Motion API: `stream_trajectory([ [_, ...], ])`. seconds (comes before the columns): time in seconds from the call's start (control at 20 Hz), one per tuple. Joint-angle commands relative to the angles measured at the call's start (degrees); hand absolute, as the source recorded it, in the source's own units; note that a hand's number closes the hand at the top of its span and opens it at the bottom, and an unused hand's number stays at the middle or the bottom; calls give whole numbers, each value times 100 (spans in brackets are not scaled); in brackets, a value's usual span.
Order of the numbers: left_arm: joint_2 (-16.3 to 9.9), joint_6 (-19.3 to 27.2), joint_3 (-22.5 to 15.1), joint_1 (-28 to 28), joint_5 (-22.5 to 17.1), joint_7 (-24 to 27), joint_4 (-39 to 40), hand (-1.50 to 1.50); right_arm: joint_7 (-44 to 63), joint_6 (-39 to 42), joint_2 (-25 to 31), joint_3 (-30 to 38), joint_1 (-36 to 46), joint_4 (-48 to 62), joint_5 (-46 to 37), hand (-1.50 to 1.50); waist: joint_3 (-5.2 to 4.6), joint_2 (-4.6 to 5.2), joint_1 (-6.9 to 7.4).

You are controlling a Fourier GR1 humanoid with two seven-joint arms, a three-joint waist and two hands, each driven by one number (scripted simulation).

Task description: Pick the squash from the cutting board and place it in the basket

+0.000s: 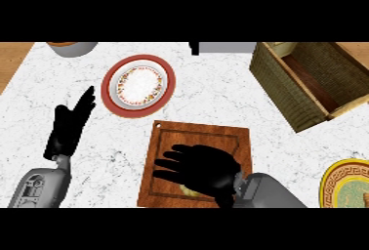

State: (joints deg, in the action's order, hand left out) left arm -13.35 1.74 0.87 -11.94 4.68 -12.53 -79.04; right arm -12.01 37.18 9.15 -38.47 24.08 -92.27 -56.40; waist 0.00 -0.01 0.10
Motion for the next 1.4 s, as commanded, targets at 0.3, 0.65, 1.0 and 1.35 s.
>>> stream_trajectory([
  [0.3,100,-142,115,24,118,-303,-336,0,-511,-316,-281,198,-151,783,-734,-150,0,0,3],
  [0.65,47,-320,301,9,124,-42,-96,0,-427,-340,-784,172,-203,1093,-1147,-150,0,-1,-1],
  [1.0,193,-224,283,-70,264,-97,-15,0,-1073,-835,-688,199,-170,1702,-1497,150,1,2,8],
  [1.35,123,-314,407,45,221,-3,-58,0,-1510,-1446,-268,-82,-309,1140,-2036,150,0,-5,-14],
])
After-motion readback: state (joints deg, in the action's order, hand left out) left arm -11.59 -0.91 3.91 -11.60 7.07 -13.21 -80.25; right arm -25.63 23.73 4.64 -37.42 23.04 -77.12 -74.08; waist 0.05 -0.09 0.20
